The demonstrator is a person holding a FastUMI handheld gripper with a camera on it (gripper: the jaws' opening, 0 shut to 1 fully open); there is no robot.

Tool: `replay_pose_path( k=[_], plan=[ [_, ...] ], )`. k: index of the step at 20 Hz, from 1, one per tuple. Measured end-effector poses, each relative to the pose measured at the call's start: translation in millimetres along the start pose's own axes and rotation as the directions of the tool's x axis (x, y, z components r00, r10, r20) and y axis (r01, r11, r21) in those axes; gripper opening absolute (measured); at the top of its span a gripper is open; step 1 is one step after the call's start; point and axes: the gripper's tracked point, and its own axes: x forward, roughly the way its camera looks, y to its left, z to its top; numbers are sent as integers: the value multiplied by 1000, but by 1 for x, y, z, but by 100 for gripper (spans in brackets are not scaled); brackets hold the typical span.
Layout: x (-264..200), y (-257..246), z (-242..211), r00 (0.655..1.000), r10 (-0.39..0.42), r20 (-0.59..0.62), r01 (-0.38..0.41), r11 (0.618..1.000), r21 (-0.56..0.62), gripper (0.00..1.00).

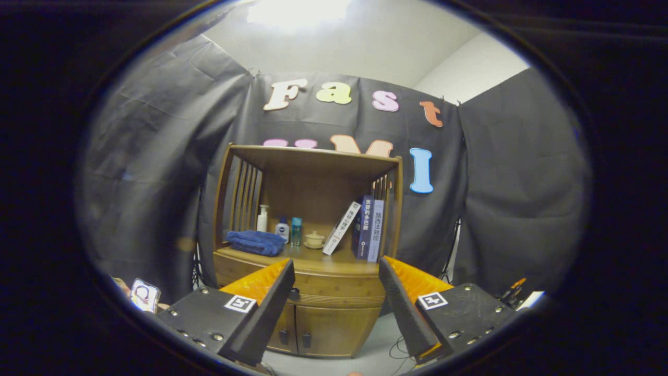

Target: Pull open the drawer, take out the items inside it, and place them on the countertop above the cabinet.

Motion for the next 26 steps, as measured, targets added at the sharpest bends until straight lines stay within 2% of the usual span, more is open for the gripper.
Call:
replay_pose_path(
  k=[4,11,21,26],
  plan=[
    [5,4,-6,1000,8,-8,-8,1000,-2,97],
    [30,34,-32,996,71,-49,-72,997,-4,97],
    [122,87,-73,989,137,-58,-137,991,3,97],
    [162,113,-115,978,171,-116,-173,985,-8,97]
  ],
)
